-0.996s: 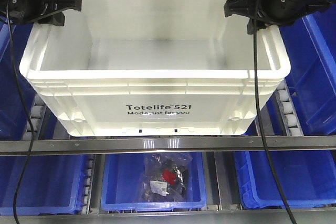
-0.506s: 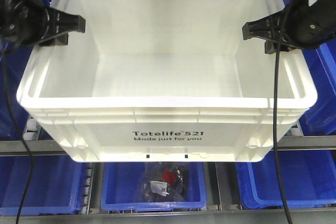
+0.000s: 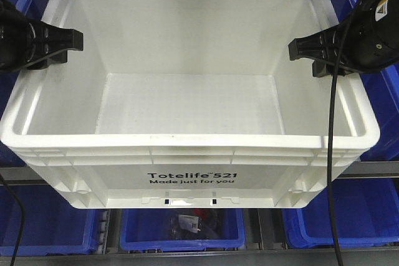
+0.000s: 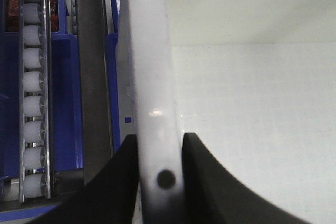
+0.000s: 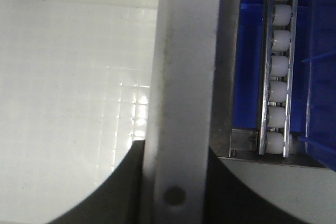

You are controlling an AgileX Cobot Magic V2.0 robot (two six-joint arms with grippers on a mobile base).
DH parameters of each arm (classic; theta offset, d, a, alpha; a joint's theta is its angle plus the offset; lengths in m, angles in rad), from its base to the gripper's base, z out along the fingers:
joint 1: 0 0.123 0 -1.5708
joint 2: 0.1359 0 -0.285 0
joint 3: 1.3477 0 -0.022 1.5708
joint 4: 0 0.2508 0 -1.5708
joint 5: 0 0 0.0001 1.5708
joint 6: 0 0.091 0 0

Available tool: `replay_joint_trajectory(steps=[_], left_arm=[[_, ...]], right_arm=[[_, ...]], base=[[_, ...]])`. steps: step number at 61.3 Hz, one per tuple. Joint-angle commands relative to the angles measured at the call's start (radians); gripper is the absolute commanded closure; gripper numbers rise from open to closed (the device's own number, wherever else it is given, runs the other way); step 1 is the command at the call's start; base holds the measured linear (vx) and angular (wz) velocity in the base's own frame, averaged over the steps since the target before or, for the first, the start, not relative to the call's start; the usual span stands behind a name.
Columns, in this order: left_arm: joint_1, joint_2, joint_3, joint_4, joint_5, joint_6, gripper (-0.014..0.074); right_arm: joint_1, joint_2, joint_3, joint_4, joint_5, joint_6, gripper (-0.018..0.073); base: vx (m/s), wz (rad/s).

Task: Move bin from left to right shelf
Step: 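Pull the gripped crate off the rollers toward the robot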

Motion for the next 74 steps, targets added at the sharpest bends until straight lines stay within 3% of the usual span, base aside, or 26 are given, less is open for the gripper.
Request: replay_joint_trajectory(steps=[1,74], left_arm=[[-0.003,-0.037,-0.037,0.039,-0.106,0.019,0.0497],[-0.003,-0.037,-0.037,0.039,-0.106,0.019,0.0497]], right_arm=[[-0.004,-0.047,-0.036,-0.044,-0.065,-0.016,0.0536],[-0.005,-0.047,-0.036,-0.044,-0.061,-0.016,0.0536]], base=[[0.00,0.00],[0.00,0.00]])
